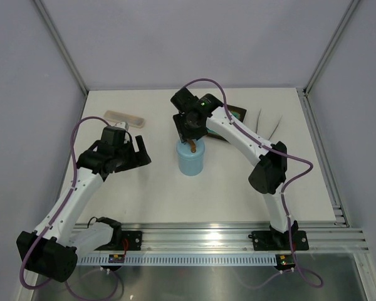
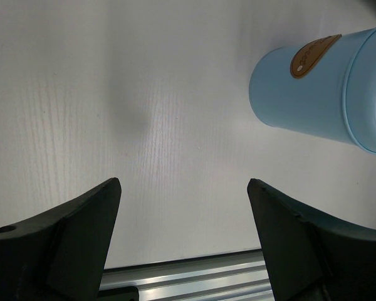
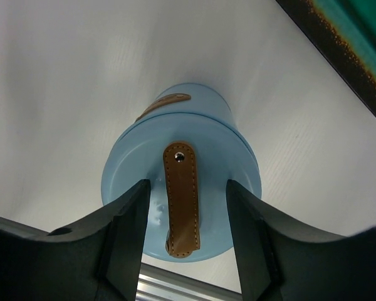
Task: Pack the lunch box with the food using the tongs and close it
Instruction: Close the box lid on the packing box.
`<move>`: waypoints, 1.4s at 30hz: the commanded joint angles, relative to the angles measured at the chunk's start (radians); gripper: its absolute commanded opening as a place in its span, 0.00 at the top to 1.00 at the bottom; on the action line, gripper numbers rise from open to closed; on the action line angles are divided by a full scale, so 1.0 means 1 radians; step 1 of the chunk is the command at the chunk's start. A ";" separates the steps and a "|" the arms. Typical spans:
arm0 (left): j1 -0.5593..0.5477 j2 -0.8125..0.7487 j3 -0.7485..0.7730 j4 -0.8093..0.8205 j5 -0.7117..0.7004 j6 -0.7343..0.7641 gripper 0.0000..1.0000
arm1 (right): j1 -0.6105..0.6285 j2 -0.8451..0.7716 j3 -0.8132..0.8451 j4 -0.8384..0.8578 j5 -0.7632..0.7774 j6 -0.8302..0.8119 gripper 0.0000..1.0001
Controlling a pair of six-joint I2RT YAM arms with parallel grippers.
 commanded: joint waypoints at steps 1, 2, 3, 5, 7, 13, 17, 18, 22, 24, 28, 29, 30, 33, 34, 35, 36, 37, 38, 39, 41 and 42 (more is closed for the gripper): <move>0.005 -0.022 0.018 0.020 0.001 0.000 0.14 | 0.005 0.035 0.052 -0.086 0.033 -0.012 0.42; 0.005 -0.022 0.019 0.020 0.001 0.000 0.14 | 0.007 0.020 0.079 -0.094 0.041 -0.015 0.41; 0.005 -0.025 0.019 0.020 0.001 0.000 0.14 | 0.007 0.011 0.100 -0.099 0.045 -0.017 0.41; 0.005 -0.025 0.019 0.020 -0.002 0.000 0.14 | 0.008 -0.018 0.178 -0.119 0.047 -0.020 0.41; 0.005 -0.025 0.018 0.022 -0.002 -0.002 0.14 | 0.008 -0.038 0.220 -0.123 0.048 -0.020 0.41; 0.005 -0.022 0.013 0.025 0.004 -0.003 0.14 | 0.030 -0.100 0.070 -0.061 0.033 0.001 0.41; 0.005 -0.022 0.019 0.019 -0.004 -0.003 0.14 | 0.045 -0.118 -0.114 0.005 -0.004 0.027 0.42; 0.004 -0.025 0.016 0.019 -0.005 -0.003 0.14 | 0.048 -0.121 -0.181 0.022 -0.011 0.037 0.42; 0.005 -0.016 0.014 0.023 0.002 -0.003 0.14 | 0.059 -0.111 -0.205 0.016 -0.013 0.038 0.43; 0.005 -0.013 0.014 0.028 0.010 -0.005 0.14 | 0.063 -0.117 -0.152 -0.010 0.004 0.032 0.43; 0.005 -0.015 0.018 0.028 0.011 -0.005 0.14 | 0.066 -0.159 -0.052 -0.039 0.025 0.028 0.43; 0.005 -0.016 0.018 0.030 0.010 -0.005 0.14 | 0.066 -0.164 -0.035 -0.042 0.030 0.026 0.43; 0.005 -0.016 0.018 0.030 0.010 -0.003 0.14 | 0.066 -0.169 -0.004 -0.048 0.036 0.028 0.43; 0.004 -0.019 0.014 0.030 0.011 -0.005 0.14 | 0.065 -0.175 0.016 -0.038 0.055 0.021 0.43; 0.004 -0.018 0.013 0.030 0.013 -0.006 0.14 | 0.065 -0.164 0.016 -0.033 0.058 0.018 0.42; 0.004 -0.019 0.011 0.030 0.015 -0.006 0.14 | 0.065 -0.154 0.018 -0.033 0.056 0.020 0.42; 0.005 -0.019 0.011 0.030 0.016 -0.006 0.14 | 0.065 -0.141 0.021 -0.025 0.052 0.020 0.42; 0.004 -0.022 0.011 0.030 0.015 -0.006 0.14 | 0.065 -0.118 0.016 -0.019 0.042 0.020 0.42; 0.004 -0.022 0.014 0.030 0.015 -0.006 0.14 | 0.065 -0.103 0.004 -0.013 0.044 0.023 0.42; 0.005 -0.024 0.013 0.028 0.015 -0.006 0.14 | 0.065 -0.088 -0.005 -0.005 0.047 0.024 0.42; 0.005 -0.028 0.014 0.020 0.007 -0.003 0.14 | 0.065 -0.051 -0.036 0.010 0.042 0.028 0.42; 0.005 -0.036 0.011 0.017 0.007 -0.003 0.14 | 0.066 -0.042 -0.071 0.025 0.038 0.029 0.42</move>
